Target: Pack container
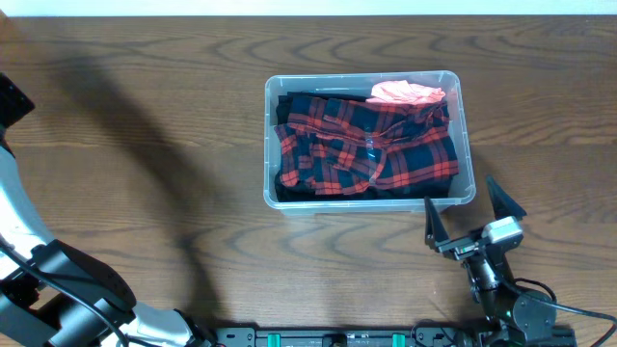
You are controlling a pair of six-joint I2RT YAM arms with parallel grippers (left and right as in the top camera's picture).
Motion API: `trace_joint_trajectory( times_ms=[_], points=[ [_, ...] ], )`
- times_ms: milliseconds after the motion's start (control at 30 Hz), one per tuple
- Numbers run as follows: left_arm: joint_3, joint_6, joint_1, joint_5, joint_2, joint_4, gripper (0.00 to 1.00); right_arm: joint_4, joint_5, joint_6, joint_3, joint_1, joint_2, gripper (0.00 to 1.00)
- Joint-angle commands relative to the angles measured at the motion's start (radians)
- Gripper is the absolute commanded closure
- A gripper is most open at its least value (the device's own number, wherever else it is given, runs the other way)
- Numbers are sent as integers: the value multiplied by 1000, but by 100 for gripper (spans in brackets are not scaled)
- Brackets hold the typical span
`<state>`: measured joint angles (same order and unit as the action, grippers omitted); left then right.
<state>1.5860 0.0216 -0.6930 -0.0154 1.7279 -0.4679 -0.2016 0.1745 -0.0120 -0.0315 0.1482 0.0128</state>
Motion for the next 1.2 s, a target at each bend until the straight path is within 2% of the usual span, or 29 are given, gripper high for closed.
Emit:
trace_joint_trajectory(
  times_ms=[0, 300, 667, 833, 1167],
  points=[
    [8, -12, -3, 5, -3, -2, 2, 6, -30, -12, 27, -26, -8, 1],
    [8, -12, -3, 5, -3, -2, 2, 66, -54, -12, 26, -114, -8, 1],
    [8, -12, -3, 5, -3, -2, 2, 263, -29, -51, 26, -168, -8, 1],
    [8, -12, -3, 5, -3, -2, 2, 261, -29, -125, 26, -169, -8, 1],
    [8, -12, -3, 5, -3, -2, 2, 261, -29, -124, 26, -217, -8, 1]
  ],
)
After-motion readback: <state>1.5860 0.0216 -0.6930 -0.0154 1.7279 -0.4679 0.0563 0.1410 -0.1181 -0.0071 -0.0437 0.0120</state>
